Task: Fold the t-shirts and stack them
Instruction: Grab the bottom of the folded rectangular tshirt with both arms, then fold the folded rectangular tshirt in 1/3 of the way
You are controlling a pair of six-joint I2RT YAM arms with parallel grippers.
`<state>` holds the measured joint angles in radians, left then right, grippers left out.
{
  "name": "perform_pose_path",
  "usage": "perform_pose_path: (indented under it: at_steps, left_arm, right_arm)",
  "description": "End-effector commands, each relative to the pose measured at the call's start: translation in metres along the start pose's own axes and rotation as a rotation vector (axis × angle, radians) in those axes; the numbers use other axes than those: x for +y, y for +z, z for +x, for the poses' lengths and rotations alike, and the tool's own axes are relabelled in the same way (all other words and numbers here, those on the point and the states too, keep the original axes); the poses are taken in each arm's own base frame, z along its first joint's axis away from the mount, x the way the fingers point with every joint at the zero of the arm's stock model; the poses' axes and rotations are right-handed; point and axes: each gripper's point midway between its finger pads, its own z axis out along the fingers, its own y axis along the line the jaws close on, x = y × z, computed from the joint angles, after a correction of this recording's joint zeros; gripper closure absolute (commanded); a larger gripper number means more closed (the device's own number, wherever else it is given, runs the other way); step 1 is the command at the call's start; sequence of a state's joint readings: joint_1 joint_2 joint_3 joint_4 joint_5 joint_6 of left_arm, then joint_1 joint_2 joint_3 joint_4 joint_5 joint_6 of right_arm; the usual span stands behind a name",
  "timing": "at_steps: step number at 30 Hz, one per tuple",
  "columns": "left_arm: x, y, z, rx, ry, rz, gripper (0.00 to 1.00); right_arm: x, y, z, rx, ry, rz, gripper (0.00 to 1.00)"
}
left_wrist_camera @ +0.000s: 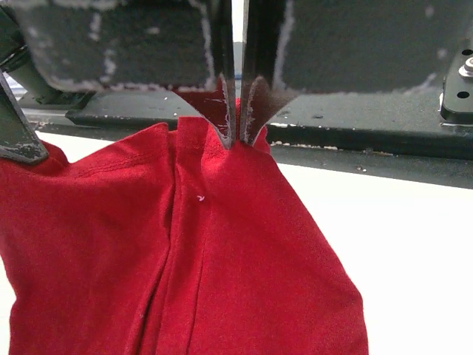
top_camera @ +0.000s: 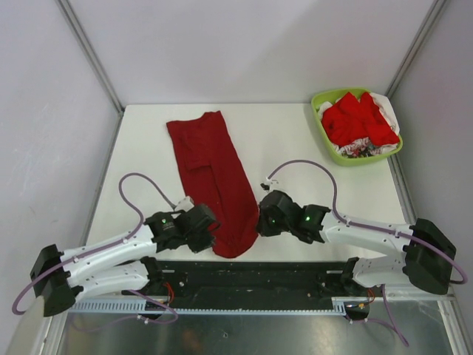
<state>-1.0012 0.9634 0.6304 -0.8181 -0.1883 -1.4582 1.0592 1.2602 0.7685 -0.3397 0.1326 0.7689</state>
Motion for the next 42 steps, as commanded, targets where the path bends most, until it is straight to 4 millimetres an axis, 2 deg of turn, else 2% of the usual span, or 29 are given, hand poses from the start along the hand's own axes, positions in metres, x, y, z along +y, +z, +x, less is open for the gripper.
perform_pose_path:
  at_steps: [1, 6, 14, 20, 29, 35, 42]
  left_arm:
    - [-0.015, -0.015, -0.021, -0.076, -0.039, 0.045, 1.00]
    - [-0.022, -0.022, -0.039, -0.121, -0.060, 0.061, 1.00]
    - [-0.032, -0.027, -0.070, -0.203, -0.095, 0.059, 1.00]
    - [-0.038, -0.015, -0.096, -0.280, -0.114, 0.016, 1.00]
    - [-0.045, 0.018, -0.143, -0.368, -0.153, -0.027, 1.00]
    - [-0.045, 0.032, -0.169, -0.405, -0.181, -0.055, 1.00]
    - [-0.047, 0.037, -0.199, -0.448, -0.194, -0.072, 1.00]
  right_arm:
    - [0.016, -0.012, -0.029, -0.083, -0.010, -0.022, 1.00]
    - [0.029, -0.009, -0.052, -0.133, -0.029, -0.026, 1.00]
    - [0.031, 0.009, -0.087, -0.205, -0.025, -0.006, 1.00]
    - [0.032, 0.038, -0.111, -0.263, -0.002, -0.016, 1.00]
    - [0.023, 0.087, -0.152, -0.345, 0.027, 0.003, 1.00]
    - [0.019, 0.110, -0.176, -0.375, 0.053, -0.004, 1.00]
    - [0.011, 0.128, -0.203, -0.393, 0.084, 0.001, 1.00]
